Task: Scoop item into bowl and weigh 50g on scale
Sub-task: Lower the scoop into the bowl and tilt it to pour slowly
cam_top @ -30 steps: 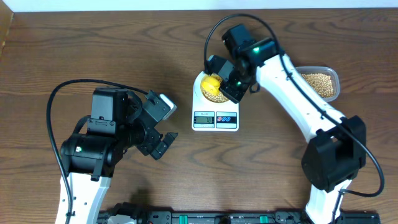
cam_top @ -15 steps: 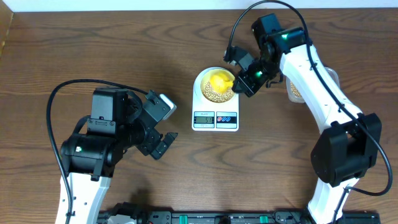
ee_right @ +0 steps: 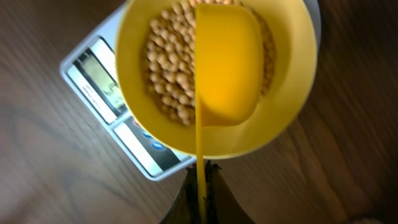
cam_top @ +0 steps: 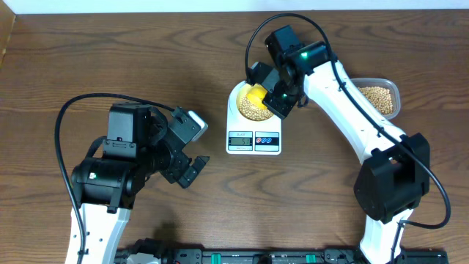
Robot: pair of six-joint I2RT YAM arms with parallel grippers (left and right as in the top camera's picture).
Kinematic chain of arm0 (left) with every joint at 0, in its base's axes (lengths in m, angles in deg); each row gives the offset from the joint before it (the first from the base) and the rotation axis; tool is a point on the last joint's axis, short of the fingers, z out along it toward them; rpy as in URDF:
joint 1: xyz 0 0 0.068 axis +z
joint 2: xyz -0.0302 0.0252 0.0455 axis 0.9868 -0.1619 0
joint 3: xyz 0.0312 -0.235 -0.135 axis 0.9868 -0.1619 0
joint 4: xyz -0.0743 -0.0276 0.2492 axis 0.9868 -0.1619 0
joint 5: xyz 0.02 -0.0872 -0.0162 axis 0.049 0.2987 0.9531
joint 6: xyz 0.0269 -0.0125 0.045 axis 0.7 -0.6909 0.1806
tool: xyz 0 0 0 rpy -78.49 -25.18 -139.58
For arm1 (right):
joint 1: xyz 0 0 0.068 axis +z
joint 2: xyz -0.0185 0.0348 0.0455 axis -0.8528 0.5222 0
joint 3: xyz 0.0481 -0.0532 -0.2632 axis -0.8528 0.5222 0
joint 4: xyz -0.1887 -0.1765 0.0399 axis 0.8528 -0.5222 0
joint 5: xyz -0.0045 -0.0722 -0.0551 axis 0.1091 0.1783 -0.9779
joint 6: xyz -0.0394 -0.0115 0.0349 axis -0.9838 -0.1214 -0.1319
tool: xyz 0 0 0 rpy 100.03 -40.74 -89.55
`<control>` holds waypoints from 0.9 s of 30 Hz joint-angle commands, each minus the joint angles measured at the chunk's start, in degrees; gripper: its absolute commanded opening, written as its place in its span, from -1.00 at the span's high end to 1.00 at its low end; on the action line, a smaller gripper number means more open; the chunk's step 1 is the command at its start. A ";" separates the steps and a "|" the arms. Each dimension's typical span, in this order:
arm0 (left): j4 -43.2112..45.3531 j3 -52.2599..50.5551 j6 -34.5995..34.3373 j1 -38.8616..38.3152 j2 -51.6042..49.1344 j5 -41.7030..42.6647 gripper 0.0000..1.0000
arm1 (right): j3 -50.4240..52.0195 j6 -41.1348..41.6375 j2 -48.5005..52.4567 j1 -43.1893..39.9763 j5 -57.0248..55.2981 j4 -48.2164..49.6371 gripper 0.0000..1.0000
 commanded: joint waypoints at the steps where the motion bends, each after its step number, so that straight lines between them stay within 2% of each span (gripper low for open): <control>1: -0.09 1.09 1.01 0.31 -0.02 -0.13 -0.98 | -0.07 -1.20 0.87 1.16 -5.60 -0.52 0.98; 27: -0.09 1.09 0.98 0.31 -0.02 -0.13 -0.98 | 1.09 -1.90 2.95 3.06 -2.01 -2.12 0.98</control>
